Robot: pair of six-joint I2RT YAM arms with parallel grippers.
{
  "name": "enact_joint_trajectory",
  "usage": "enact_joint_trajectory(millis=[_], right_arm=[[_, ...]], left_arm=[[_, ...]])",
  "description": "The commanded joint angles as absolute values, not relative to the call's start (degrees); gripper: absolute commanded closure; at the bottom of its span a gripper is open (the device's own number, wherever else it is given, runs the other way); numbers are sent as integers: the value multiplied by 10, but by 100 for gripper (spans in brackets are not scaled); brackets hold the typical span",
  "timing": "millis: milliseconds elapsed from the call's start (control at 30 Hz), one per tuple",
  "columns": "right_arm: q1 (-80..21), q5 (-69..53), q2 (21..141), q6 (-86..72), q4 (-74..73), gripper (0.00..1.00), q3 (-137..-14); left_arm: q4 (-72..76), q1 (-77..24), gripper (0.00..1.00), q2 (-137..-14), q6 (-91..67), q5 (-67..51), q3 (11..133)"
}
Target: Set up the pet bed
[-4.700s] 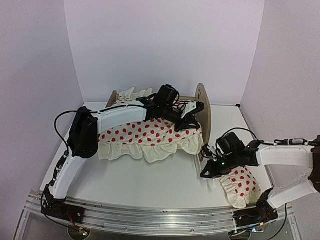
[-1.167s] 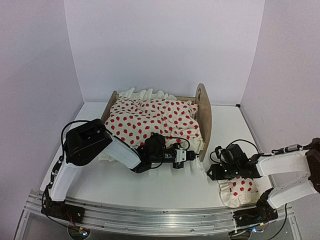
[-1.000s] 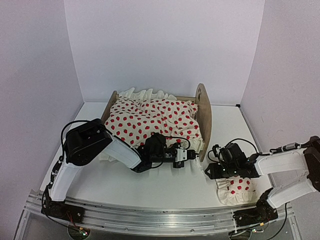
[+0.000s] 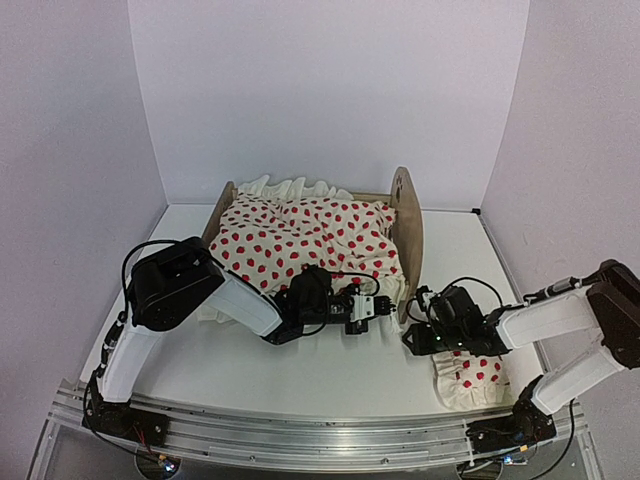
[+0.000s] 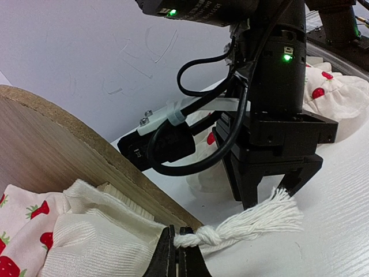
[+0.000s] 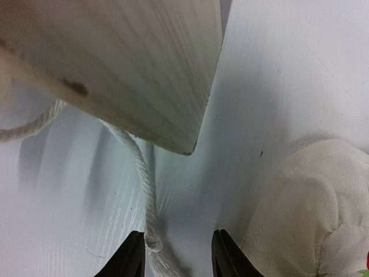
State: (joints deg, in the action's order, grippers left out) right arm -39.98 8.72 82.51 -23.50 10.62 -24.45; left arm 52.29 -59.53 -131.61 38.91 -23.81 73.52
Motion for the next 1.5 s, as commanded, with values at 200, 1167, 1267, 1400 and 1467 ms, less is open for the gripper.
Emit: enact_joint_trajectory(millis=[200, 1167, 1267, 1400, 1467], right_arm=[[-469, 127, 847, -241, 20, 62, -240], [-550, 38, 741, -241, 41, 100, -250], [-556, 34, 744, -234, 41, 100, -263], [-557, 27, 745, -227, 40, 100, -288], [-558, 25, 739, -221, 41, 100, -299]], left_arm=[[512, -586, 100, -1313, 360, -223, 756], [427, -578, 100, -1287, 199, -260, 782], [423, -578, 100, -1286, 188, -267, 785], [402, -579, 100, -1286, 189, -294, 798], [380, -583, 100, -1289, 196, -308, 802]])
